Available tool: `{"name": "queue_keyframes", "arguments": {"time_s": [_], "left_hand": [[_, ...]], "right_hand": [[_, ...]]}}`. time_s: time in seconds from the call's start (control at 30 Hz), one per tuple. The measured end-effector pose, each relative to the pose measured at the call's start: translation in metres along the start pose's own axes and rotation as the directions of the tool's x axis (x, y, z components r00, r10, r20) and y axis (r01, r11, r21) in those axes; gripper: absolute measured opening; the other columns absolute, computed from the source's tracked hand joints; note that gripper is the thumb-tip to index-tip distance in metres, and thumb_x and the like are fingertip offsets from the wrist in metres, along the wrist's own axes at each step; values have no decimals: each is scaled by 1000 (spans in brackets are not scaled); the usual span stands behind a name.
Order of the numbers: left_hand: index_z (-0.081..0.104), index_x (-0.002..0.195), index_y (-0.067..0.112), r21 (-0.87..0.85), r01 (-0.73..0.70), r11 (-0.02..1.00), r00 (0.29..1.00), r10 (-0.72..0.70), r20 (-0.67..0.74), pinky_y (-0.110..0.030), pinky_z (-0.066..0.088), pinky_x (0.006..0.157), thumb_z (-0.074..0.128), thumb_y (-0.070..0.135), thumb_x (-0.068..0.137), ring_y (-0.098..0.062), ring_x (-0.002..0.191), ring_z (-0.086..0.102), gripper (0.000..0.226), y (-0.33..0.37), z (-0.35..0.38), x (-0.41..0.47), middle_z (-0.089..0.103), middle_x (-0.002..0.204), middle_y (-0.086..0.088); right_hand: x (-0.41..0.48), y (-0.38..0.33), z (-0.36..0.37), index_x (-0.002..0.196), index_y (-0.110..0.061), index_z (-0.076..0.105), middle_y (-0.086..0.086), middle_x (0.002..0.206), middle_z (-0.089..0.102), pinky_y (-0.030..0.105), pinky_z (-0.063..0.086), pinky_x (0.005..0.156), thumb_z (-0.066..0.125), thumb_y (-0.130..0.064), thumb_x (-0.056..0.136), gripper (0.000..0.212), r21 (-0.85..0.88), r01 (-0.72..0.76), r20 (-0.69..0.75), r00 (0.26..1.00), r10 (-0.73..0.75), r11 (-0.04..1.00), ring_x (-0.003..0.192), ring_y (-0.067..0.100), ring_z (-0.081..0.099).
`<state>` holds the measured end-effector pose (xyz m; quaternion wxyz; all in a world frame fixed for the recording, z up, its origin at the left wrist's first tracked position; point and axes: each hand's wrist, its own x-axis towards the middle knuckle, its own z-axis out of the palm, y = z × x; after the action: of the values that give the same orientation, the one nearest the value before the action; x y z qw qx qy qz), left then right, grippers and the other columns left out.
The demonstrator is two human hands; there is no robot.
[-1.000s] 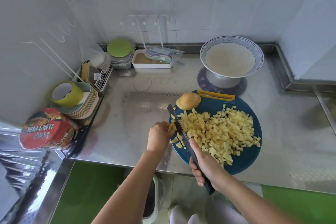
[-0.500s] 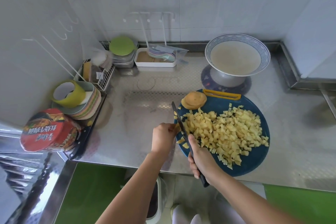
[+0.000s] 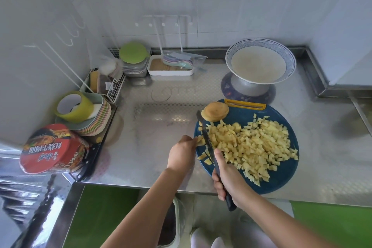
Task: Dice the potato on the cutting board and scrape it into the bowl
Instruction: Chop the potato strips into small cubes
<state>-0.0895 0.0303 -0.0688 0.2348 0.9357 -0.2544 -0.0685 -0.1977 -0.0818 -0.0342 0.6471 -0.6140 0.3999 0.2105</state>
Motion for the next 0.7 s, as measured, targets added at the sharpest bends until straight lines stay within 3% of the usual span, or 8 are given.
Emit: {"name": "queue_keyframes", "arguments": {"time_s": [0.07, 0.23, 0.33, 0.47, 0.57, 0.7], "left_hand": [[71, 109, 7, -53, 34, 998, 999, -34, 3, -22, 44, 76, 50, 21, 99, -26, 89, 64, 26, -2, -2, 1, 64, 105, -9], [76, 87, 3, -166, 94, 982, 995, -95, 1, -31, 50, 73, 66, 10, 87, -31, 77, 63, 12, -6, -5, 7, 67, 85, -17], [74, 83, -2, -121, 127, 984, 991, -121, 55, -37, 52, 74, 67, 15, 86, -32, 76, 64, 18, -8, -5, 13, 68, 82, -18], [71, 83, 2, -19, 189, 982, 968, -183, 172, -24, 42, 67, 60, 23, 91, -27, 81, 63, 26, -1, -15, 21, 70, 85, -13], [67, 80, 6, 81, 142, 986, 962, -157, 222, -22, 33, 64, 54, 20, 93, -26, 80, 59, 24, 2, -21, 25, 68, 89, -13], [69, 92, 2, 125, 111, 986, 958, -139, 252, -26, 41, 72, 50, 16, 94, -28, 90, 62, 24, 1, -22, 28, 67, 97, -14]], "right_hand": [[-6, 0, 2, 55, -13, 41, 2, 43, 39, 26, 33, 39, 33, -76, 90, 73, -8, -14, 35, 999, 14, 1000, 34, 19, 37], [-12, -5, 8, 56, -13, 42, 0, 42, 39, 24, 32, 37, 31, -73, 92, 72, -14, -44, 49, 998, 45, 999, 31, 17, 36], [-9, -5, 12, 55, -12, 42, 0, 41, 40, 24, 32, 35, 28, -73, 93, 73, -67, -47, 24, 999, 48, 997, 29, 16, 37], [-3, -3, 17, 53, -11, 41, 2, 39, 42, 26, 34, 36, 23, -71, 94, 76, -168, -3, -28, 1000, -1, 986, 31, 18, 41], [2, -2, 21, 54, -10, 40, 3, 39, 41, 27, 35, 39, 21, -70, 95, 76, -190, -13, -61, 998, 1, 982, 34, 20, 42], [7, 2, 34, 59, -9, 41, 1, 38, 40, 25, 33, 38, 21, -71, 95, 74, -169, -36, -119, 993, 16, 985, 33, 19, 41]]}}
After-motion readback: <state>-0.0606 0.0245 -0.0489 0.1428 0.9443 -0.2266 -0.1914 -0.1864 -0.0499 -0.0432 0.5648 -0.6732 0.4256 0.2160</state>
